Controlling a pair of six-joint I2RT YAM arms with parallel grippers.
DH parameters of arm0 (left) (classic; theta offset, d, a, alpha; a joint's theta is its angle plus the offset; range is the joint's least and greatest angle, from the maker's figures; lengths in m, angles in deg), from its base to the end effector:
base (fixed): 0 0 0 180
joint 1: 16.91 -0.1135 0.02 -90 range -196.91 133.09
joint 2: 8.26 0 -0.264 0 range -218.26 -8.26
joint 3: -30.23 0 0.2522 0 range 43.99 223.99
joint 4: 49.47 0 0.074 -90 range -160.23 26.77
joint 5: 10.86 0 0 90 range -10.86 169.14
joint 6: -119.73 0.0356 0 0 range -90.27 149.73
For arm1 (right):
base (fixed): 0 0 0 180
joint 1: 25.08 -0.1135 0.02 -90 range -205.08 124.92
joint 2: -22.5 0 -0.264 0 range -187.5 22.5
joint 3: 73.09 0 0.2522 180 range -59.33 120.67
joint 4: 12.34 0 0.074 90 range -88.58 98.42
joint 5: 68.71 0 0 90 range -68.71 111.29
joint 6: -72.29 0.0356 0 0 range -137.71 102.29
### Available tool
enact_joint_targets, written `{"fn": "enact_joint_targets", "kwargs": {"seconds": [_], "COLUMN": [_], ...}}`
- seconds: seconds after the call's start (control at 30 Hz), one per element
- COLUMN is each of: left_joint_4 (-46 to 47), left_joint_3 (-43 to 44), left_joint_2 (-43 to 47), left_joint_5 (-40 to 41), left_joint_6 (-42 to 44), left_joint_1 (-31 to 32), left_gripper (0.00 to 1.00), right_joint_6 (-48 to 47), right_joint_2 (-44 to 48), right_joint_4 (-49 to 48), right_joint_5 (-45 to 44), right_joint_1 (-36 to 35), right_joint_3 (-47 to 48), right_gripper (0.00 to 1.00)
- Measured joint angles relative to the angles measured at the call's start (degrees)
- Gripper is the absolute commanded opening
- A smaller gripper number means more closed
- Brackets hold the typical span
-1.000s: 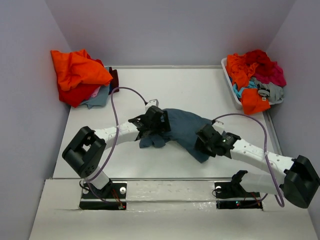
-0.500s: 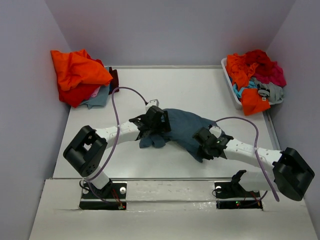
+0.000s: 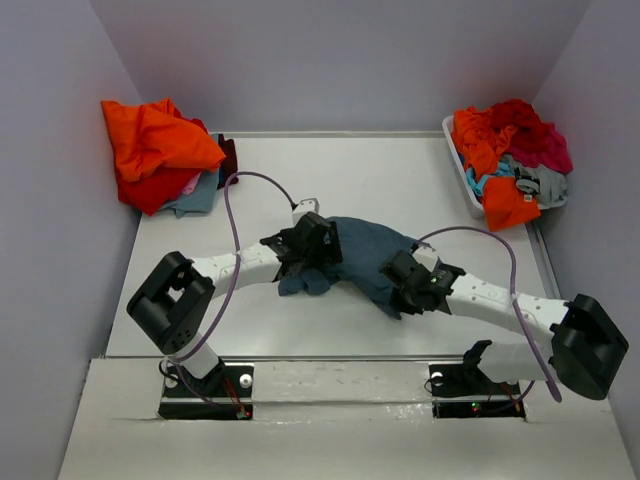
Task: Fold and stack the t-shirts
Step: Flatten the tshirt out
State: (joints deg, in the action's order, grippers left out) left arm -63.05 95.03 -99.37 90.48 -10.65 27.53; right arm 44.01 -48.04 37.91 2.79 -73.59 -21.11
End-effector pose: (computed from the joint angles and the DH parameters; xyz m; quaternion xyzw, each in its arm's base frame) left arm 0.2439 -0.2294 0.1958 -0.0099 0.9024 -0.2181 0.3715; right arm 0.1476 0.1499 0.1817 0.1410 0.9603 0.0585 0.2334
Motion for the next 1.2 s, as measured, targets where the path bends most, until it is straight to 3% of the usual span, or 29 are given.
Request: {"fn": "enact_joint_targets", "kwargs": {"seconds": [0.27,0.83,0.97,1.03,1.13,1.2], "left_joint_4": [-0.9,-6.23,-6.12,-5.73,-5.77,-5.84], "left_joint_3": [1.6,4.02,3.54,3.17,2.51,2.45], "left_joint_2": [0.02,0.0,0.02,0.02,0.02,0.02], "left_joint_5": [2.01,7.43,8.02,8.22,8.59,8.9], "left_joint_6": [0.76,-1.57,-1.57,-1.77,-1.79,-1.77], "left_joint_1": [0.11,0.11,0.11,0.11,0.11,0.11], "left_gripper": [0.99,0.99,0.66,0.66,0.58,0.66], "right_joint_6": [-0.87,-1.07,-1.07,-1.07,-1.07,-1.09], "right_joint_2": [1.42,1.46,1.46,1.46,1.46,1.46], "right_joint_4": [3.67,4.04,3.98,3.87,3.78,3.76], "right_joint_5": [-2.6,-2.95,-2.93,-2.93,-2.91,-2.91], "right_joint_1": [-0.31,-0.33,-0.33,-0.33,-0.33,-0.33], "right_joint_3": [6.36,6.71,6.6,6.49,6.14,5.86], "right_gripper": [0.08,0.08,0.08,0.08,0.08,0.08]}}
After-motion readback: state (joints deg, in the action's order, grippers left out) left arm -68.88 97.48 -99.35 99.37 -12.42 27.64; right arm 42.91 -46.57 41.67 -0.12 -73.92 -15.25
